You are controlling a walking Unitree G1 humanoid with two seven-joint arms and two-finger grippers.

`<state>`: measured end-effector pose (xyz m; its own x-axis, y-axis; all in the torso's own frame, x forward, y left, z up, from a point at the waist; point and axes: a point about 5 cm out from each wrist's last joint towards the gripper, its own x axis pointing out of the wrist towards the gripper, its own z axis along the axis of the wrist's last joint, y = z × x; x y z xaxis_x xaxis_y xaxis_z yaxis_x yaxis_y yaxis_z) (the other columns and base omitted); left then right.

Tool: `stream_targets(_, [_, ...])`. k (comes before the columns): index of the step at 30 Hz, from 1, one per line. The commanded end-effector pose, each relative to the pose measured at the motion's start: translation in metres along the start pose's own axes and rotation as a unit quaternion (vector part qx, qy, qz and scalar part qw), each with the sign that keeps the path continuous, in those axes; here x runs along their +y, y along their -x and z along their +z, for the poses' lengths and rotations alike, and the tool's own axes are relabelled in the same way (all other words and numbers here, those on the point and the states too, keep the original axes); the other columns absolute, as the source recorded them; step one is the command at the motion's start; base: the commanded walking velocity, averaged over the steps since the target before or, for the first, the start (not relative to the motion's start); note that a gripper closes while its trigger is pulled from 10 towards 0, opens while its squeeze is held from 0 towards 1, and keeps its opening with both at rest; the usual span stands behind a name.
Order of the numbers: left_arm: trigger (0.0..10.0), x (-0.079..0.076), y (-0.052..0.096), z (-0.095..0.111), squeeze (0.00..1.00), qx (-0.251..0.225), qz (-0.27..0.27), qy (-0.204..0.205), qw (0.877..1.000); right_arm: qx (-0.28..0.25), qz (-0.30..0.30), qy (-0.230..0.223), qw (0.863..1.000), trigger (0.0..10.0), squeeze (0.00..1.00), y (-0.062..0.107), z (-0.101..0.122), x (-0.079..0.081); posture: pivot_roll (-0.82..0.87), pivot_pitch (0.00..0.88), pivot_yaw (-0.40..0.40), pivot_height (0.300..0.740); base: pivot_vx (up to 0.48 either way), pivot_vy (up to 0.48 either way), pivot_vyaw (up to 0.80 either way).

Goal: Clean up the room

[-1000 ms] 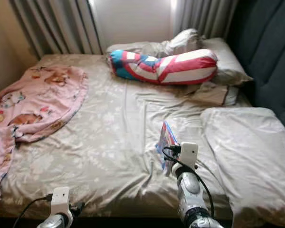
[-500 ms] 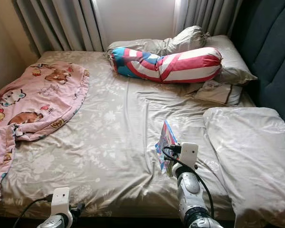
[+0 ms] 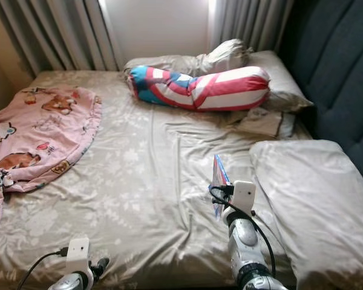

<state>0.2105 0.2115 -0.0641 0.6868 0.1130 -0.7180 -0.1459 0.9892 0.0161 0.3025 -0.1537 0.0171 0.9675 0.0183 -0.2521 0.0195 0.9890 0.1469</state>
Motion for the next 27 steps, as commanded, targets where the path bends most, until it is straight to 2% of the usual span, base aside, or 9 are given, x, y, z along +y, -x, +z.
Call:
stream_targets(1, [10.0,-0.0007,0.0000,-0.0012,0.00,0.004,0.002,0.002,1.000,-0.018,0.006,0.010,1.000,10.0,0.00,-0.0028,0.0081,0.0007,-0.08,0.000,-0.016,0.740,0.330,0.000,0.00])
stream_targets(3, [10.0,-0.0007,0.0000,-0.0012,0.00,0.004,0.002,0.002,1.000,-0.018,0.006,0.010,1.000,10.0,0.00,-0.0028,0.0081,0.0008,-0.08,0.000,-0.016,0.740,0.334,0.000,0.00])
stream_targets(12, [10.0,-0.0007,-0.0004,0.0003,0.00,0.002,0.000,0.002,1.000,-0.018,0.004,0.011,1.000,10.0,0.00,-0.0027,0.0078,0.0007,-0.08,0.000,-0.015,0.740,0.000,0.000,0.00])
stream_targets(20, [10.0,0.0077,0.0002,-0.0005,0.00,0.011,0.007,0.005,1.000,-0.017,0.004,0.011,1.000,10.0,0.00,-0.0025,0.0073,0.0013,-0.08,0.000,-0.014,0.740,0.000,0.000,0.00])
stream_targets(27, [10.0,-0.0007,0.0015,-0.0081,0.00,0.016,0.000,-0.006,1.000,-0.017,0.004,0.011,1.000,10.0,0.00,-0.0026,0.0074,0.0013,-0.08,0.000,-0.015,0.740,0.000,0.000,0.00])
